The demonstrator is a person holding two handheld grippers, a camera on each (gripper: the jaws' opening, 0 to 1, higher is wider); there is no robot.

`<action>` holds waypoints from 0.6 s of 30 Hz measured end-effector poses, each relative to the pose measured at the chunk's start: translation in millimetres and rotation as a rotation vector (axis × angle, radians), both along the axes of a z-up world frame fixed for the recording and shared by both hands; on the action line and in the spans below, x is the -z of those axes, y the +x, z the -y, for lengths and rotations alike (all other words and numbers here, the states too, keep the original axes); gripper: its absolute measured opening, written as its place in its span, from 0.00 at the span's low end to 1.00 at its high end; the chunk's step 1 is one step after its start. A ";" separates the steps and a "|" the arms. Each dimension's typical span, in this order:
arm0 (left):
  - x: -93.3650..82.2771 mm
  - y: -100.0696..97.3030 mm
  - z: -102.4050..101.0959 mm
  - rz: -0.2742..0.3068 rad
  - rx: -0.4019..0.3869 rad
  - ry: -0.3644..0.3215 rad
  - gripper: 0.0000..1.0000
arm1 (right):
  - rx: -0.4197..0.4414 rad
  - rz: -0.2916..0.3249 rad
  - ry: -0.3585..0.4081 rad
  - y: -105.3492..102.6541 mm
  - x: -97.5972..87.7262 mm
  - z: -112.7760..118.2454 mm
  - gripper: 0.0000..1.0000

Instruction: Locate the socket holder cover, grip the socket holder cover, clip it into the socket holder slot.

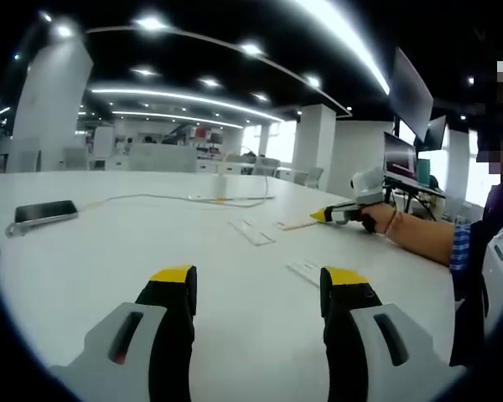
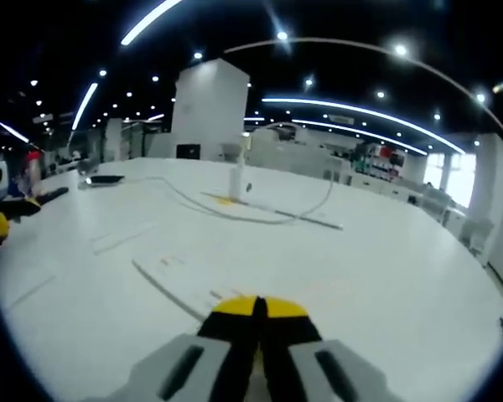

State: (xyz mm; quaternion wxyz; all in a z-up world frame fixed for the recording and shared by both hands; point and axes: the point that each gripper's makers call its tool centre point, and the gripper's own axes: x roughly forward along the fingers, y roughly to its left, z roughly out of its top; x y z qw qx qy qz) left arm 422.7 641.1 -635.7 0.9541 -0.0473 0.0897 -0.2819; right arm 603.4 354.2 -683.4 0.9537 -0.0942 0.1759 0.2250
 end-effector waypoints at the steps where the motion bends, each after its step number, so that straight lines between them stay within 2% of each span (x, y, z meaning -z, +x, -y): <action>1: 0.1 0.0 0.0 0.000 0.000 0.000 0.60 | -0.004 0.001 -0.001 -0.3 -0.1 -0.9 0.04; 18: 0.8 -0.1 0.2 -0.003 -0.001 0.002 0.60 | -0.024 0.000 -0.001 -3.2 0.1 -7.4 0.04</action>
